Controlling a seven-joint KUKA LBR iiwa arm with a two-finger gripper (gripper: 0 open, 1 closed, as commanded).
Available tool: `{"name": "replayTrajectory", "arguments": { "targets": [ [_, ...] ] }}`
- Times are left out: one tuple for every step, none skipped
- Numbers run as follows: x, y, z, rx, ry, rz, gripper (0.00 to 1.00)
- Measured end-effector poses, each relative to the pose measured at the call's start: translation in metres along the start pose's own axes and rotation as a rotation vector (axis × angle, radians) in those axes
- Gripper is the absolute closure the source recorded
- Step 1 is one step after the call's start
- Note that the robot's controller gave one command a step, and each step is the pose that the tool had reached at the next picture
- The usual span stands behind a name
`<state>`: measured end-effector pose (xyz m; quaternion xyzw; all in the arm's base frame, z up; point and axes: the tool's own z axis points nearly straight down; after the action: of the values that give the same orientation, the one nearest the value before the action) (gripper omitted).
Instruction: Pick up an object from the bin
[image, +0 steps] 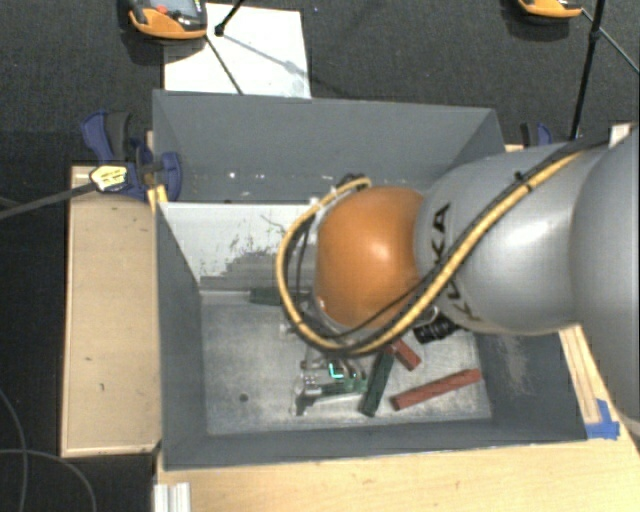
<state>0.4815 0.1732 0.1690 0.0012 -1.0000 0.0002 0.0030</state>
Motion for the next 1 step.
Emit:
{"name": "replayTrajectory", "arguments": {
  "targets": [
    [-0.0021, -0.0007, -0.0034, -0.001, -0.007, 0.004, 0.0]
  ]
}}
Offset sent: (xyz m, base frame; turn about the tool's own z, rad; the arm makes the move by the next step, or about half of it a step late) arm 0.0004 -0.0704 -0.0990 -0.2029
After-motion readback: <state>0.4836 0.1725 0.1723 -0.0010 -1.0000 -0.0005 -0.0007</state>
